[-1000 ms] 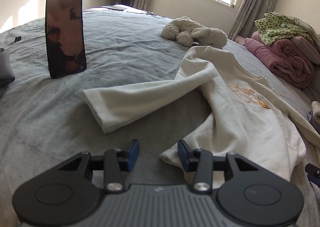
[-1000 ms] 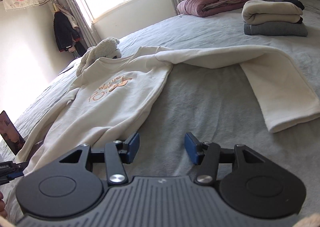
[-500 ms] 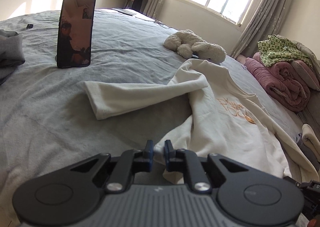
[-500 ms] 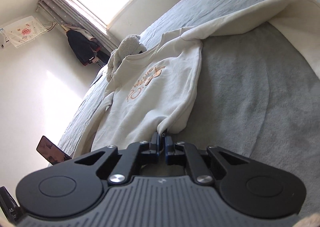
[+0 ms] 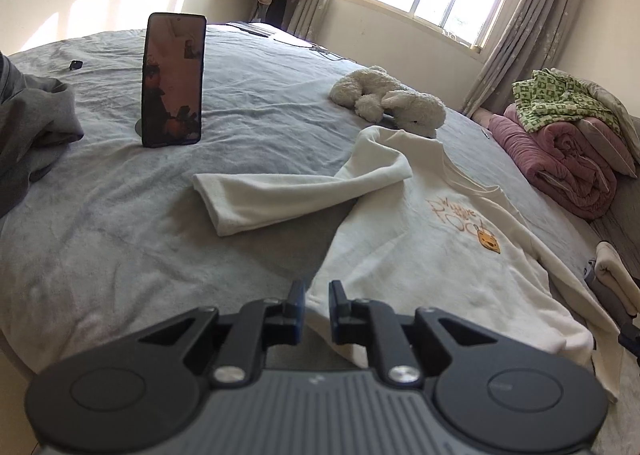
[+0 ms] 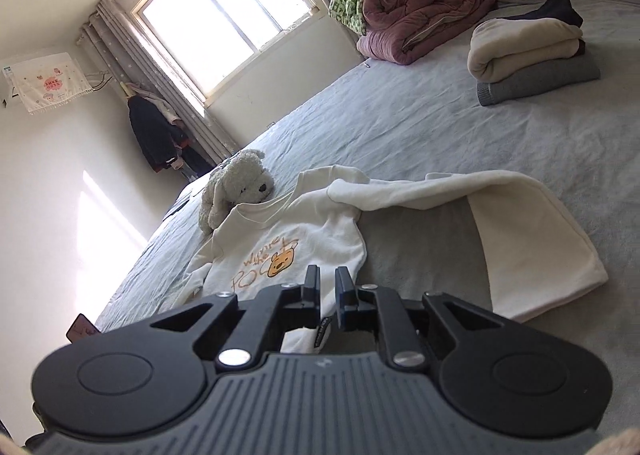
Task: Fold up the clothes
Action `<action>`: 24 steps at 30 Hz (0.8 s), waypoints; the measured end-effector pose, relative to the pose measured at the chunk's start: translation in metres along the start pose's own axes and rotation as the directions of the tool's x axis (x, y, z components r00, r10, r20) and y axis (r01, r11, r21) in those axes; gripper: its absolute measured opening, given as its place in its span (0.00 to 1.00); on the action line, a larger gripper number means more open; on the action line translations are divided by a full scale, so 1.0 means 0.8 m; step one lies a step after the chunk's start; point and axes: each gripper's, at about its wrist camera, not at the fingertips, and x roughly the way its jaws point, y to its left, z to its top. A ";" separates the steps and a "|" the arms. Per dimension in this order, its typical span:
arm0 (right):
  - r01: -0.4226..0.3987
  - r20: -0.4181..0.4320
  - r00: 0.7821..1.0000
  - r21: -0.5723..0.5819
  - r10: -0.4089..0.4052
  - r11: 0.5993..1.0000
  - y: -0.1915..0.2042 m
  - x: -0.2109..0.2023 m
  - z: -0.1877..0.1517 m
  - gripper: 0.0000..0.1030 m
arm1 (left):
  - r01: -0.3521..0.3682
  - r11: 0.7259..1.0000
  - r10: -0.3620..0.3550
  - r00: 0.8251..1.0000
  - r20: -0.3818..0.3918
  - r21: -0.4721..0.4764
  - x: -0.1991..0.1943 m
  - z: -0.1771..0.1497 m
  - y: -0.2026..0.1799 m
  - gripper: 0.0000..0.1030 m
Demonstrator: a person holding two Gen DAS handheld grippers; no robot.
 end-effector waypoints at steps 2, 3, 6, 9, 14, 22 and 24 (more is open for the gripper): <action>0.003 -0.027 1.000 0.000 -0.003 1.000 -0.005 0.004 -0.010 0.20 | -0.001 1.000 0.001 1.000 -0.019 -0.013 0.007 -0.003 0.011 0.38; -0.005 -0.044 0.999 0.002 0.005 1.000 -0.006 0.006 -0.018 0.37 | 0.004 1.000 -0.004 1.000 -0.026 -0.025 0.010 -0.004 0.016 0.42; -0.029 -0.097 0.995 0.009 0.030 1.000 -0.009 0.014 -0.040 0.51 | 0.022 0.998 -0.025 0.998 -0.051 -0.065 0.020 -0.004 0.033 0.44; -0.053 -0.149 0.987 0.017 0.055 0.998 -0.012 0.022 -0.062 0.51 | 0.048 0.993 -0.056 0.995 -0.079 -0.107 0.034 -0.001 0.044 0.44; -0.094 -0.191 0.977 -0.006 0.092 0.996 -0.002 0.043 -0.083 0.51 | 0.094 0.988 -0.106 0.990 -0.093 -0.122 0.049 0.003 0.043 0.44; -0.141 -0.260 0.955 0.026 0.143 0.990 0.000 0.064 -0.084 0.10 | 0.088 0.995 -0.093 0.990 -0.110 -0.049 0.056 -0.004 0.021 0.20; -0.180 -0.270 0.942 0.100 0.201 0.979 -0.009 0.055 -0.079 0.09 | 0.089 0.995 -0.093 0.988 -0.119 -0.037 0.055 -0.001 0.020 0.15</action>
